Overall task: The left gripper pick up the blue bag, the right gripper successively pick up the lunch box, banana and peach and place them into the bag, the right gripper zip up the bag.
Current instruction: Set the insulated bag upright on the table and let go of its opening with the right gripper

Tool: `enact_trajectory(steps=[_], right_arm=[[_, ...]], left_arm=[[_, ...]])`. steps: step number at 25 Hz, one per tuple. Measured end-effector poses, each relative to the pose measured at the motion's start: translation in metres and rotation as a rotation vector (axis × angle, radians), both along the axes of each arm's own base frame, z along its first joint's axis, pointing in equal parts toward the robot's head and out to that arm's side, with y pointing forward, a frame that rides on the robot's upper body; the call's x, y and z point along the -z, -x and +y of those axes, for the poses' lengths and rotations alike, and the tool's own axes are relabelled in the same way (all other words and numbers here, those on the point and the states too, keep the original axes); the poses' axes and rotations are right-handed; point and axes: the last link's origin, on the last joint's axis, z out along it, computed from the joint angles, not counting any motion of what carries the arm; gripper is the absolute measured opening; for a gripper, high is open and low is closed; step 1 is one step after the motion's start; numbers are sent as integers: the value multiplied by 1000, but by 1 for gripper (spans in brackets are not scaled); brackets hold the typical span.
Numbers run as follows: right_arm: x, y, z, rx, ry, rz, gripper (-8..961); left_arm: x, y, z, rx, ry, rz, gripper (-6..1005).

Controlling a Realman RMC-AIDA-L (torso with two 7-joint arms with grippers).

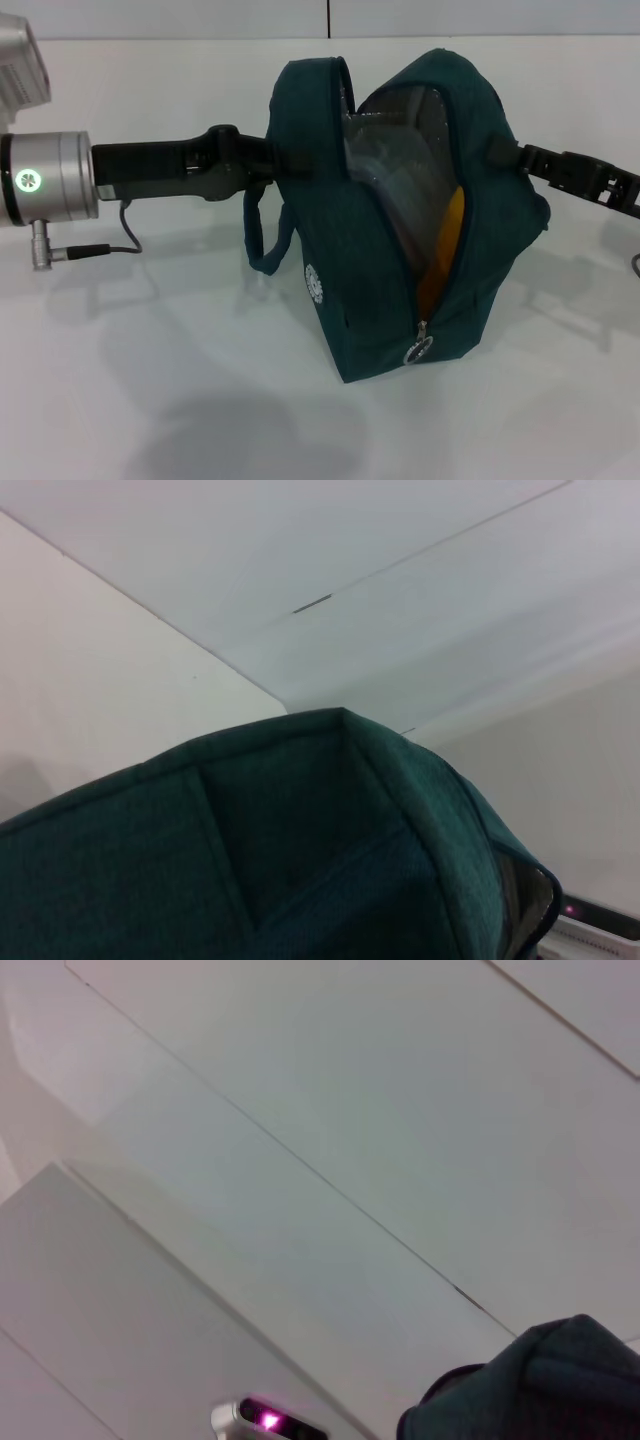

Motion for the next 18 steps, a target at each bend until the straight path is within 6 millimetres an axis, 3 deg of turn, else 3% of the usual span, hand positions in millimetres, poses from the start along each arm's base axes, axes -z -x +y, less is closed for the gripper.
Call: enact_trajectory(steps=[9,18], right_arm=[[-1,-6,-3,17,-10,5,68],[-13,-11,-15,-40,-73,19,337]], left_arm=[[2,4,-4,-12,9,-6,76],[3,2,-3,-7,12,-5,77]])
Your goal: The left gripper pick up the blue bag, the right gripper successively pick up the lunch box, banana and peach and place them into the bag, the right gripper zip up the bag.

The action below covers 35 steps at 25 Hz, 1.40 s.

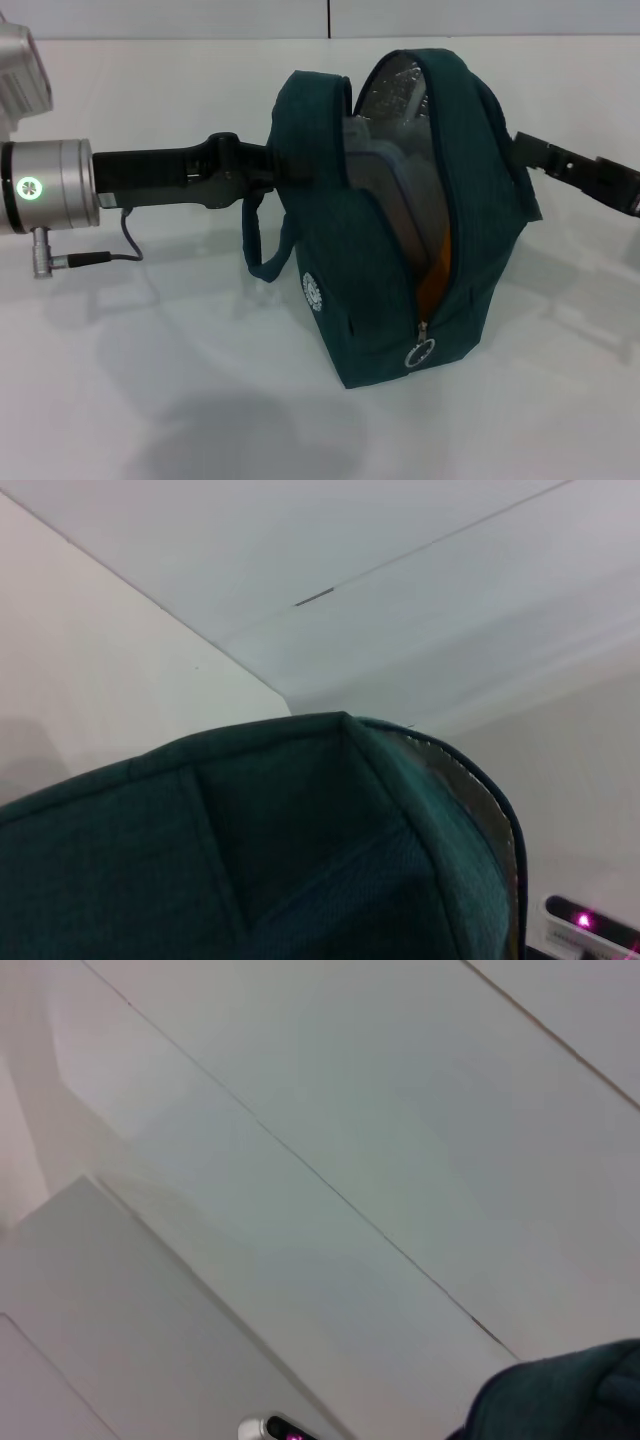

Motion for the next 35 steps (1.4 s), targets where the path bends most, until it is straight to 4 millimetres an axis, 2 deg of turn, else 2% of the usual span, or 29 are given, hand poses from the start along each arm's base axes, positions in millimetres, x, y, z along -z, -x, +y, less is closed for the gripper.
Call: enact_trajectory(steps=[8,15,20,24,30,35], right_arm=[[-8,-16,-21,-104,-182,-89,626],[6,-23,-53,-336,-286,-218,876],[24,-32,-78,-442,-327,-259,877],[39,-39,-85,-450,-305,-313,877],[64,-43,-76,-433,-228,-407,876],[70,-41,-68,-428,-226,-434,876]], left_arm=[[2,0,-1,10,14,13,77],[4,0,-2,8,12,14,78],[6,0,-3,9,14,13,78],[7,0,-4,8,16,11,78],[9,-4,-2,18,17,6,79],[9,-4,-2,17,15,2,79]])
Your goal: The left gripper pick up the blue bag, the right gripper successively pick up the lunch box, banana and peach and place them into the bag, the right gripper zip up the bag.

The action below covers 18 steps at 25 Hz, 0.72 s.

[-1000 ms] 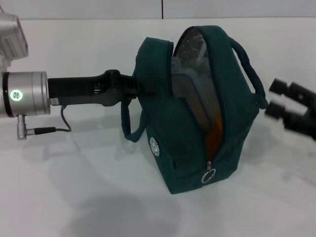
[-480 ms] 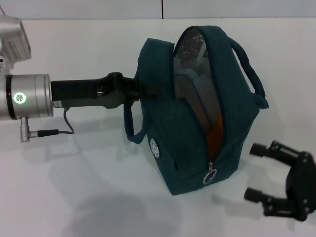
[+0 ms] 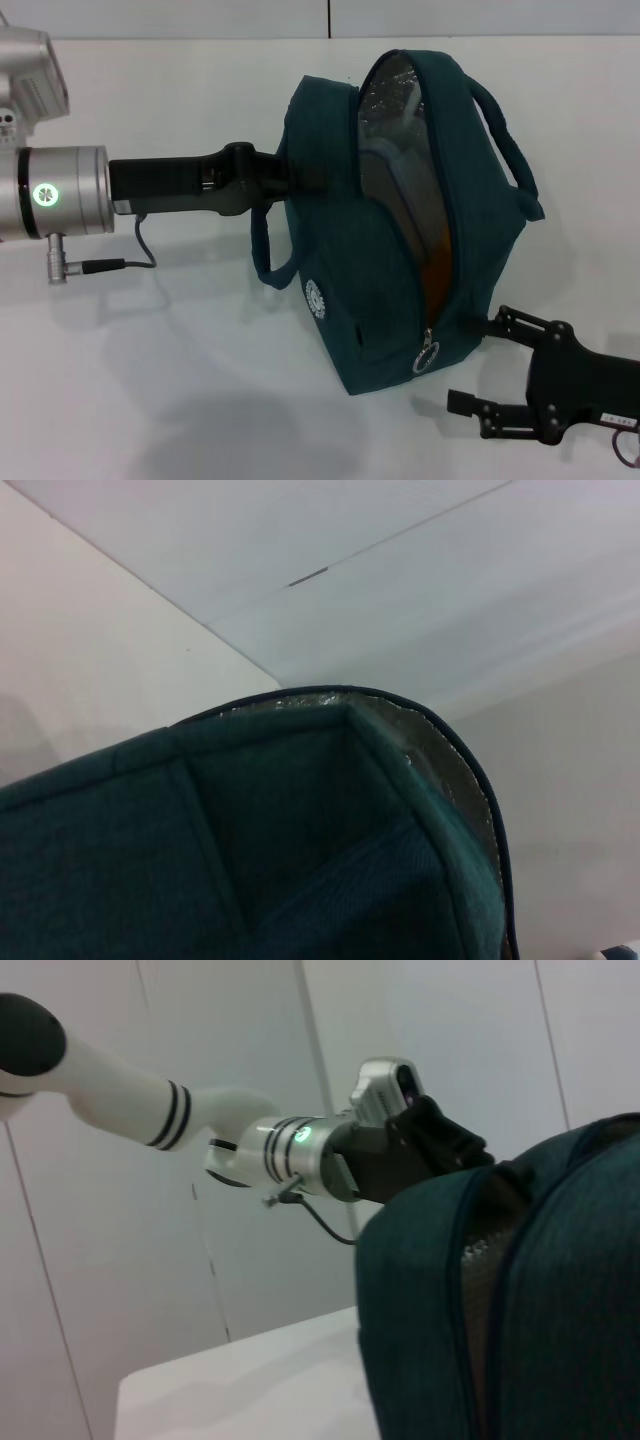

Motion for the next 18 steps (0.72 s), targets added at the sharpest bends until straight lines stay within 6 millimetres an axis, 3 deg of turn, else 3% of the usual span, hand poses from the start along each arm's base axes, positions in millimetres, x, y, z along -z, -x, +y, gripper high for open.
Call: enact_trajectory(steps=[18], right_arm=[[19,13,12,-37,81,-52,877]], left_arm=[[3,-2,-2,3,5,-11,80]])
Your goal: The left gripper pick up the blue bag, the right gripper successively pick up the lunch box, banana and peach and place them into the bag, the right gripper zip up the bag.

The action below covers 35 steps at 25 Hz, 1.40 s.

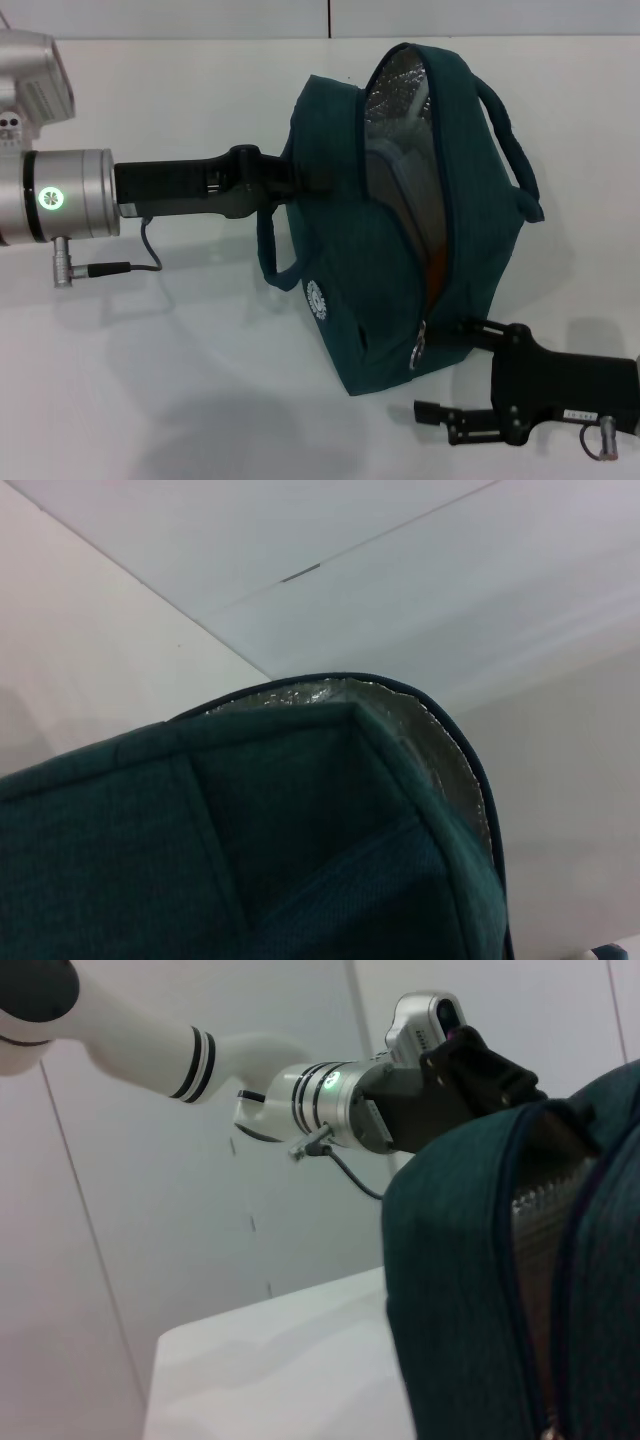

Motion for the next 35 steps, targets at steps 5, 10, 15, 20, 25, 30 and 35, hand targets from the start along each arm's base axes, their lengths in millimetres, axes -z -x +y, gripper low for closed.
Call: enact_trajectory(steps=[5,10,15,20,25,30,35], right_arm=[[-4,-1,0,31,-33,32,877],[-2,-2,1,37,-35,21,877],[3,6,5,2,10,3,875],[6,11,6,-32,44,-2,872],[5,8,3,-24,35,1,871],[5,5,2,-8,31,-3,870],[5,2,-1,18,26,4,869]], left_arm=[[0,1,-1,-3,0,0,81],[0,0,0,0,2,-1,81],[1,-2,0,4,4,-3,82],[2,-2,0,3,5,-5,82],[2,0,-2,-3,4,-6,82],[1,0,-1,-1,4,-6,83],[0,1,-1,-5,0,-4,83]])
